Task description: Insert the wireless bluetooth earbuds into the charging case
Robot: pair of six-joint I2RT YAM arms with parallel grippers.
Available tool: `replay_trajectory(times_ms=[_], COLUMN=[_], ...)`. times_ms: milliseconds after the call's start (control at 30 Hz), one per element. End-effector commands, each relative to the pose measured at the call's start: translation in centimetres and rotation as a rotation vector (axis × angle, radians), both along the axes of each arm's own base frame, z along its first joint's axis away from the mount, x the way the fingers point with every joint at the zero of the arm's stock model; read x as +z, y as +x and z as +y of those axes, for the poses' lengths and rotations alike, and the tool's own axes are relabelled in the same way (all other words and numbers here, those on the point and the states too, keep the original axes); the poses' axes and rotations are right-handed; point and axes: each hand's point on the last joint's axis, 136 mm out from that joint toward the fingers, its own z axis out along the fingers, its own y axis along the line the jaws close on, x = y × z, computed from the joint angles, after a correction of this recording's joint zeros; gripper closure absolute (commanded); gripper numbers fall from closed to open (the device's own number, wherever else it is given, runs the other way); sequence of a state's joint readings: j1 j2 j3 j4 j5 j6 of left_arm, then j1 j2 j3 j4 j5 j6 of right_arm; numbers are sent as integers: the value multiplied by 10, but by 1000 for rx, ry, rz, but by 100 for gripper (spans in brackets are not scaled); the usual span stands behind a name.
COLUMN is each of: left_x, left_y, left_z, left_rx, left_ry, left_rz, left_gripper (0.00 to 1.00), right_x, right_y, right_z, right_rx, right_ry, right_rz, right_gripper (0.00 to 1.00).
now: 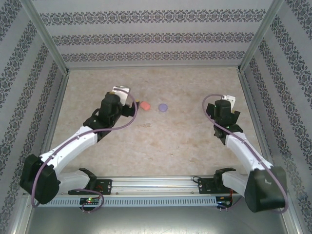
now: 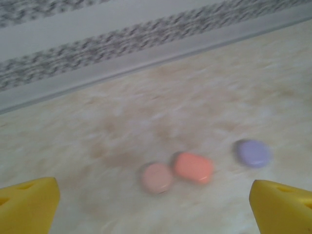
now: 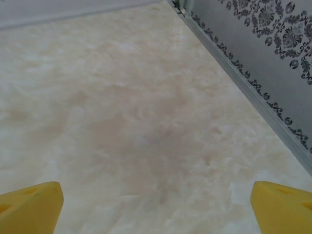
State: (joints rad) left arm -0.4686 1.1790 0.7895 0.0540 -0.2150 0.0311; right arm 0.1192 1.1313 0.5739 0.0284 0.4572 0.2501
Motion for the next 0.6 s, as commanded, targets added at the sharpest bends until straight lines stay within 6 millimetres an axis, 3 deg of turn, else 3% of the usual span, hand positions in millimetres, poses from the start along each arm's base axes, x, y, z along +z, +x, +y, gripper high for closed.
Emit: replay_trajectory(times_ms=[0, 133, 200, 367, 433, 533, 567], left_x=[10, -24, -43, -96, -116, -135, -132], left_y=[1, -9, -7, 9, 15, 22, 27], left_z=[61, 111, 122, 128, 127, 124, 125], left_rx=[155, 253, 273, 242, 231, 192, 190], left_ry=[59, -10, -4, -71, -82, -93, -105], left_rz=[-154, -160, -167, -101, -81, -58, -66], left_gripper=[1, 1, 1, 1, 1, 1, 1], right_x=[15, -9, -13, -18, -36, -40, -37], right_y=[22, 31, 37, 44, 43, 48, 52], right_z=[-11, 0, 4, 21, 32, 40, 37], right_rx=[-15, 62, 92, 216, 291, 344, 343], right_ry=[-105, -107, -112, -77, -77, -53, -32], right_rz=[-161, -170, -185, -273, -266, -246, -240], right_gripper=[2, 2, 2, 2, 2, 2, 2])
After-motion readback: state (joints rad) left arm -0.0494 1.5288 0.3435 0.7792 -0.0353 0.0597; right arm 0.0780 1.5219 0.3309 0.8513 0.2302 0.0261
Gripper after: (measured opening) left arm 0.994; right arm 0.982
